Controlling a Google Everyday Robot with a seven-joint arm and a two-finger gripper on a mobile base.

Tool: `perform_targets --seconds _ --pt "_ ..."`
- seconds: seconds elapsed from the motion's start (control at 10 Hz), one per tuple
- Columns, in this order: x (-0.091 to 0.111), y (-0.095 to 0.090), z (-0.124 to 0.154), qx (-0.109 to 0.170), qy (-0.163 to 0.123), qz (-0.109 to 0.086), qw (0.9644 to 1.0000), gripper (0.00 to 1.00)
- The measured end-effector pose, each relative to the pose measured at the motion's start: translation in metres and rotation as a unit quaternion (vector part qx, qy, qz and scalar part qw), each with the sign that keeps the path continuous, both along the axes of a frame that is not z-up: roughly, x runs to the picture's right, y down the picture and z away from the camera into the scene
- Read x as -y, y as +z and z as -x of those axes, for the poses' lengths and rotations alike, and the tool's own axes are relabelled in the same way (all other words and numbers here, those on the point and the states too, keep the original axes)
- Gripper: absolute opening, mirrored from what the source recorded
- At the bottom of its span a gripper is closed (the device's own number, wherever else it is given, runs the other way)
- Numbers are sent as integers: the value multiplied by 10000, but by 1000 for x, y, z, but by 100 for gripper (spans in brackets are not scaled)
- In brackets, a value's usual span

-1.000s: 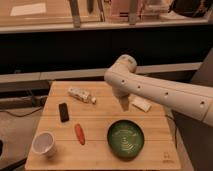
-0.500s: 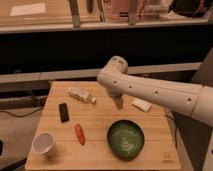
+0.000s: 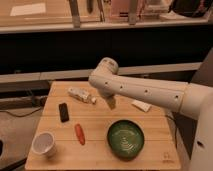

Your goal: Push the eraser across the table

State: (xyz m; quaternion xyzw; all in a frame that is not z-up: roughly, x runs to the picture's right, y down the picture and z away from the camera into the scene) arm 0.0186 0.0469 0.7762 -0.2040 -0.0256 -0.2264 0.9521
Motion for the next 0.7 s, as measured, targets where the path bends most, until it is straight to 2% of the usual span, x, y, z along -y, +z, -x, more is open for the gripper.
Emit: perform_targets --seconds 0.2,0.7 --pt "1 5 20 101 -77 -19 9999 80" --pt "3 15 31 272 -181 -80 9994 80"
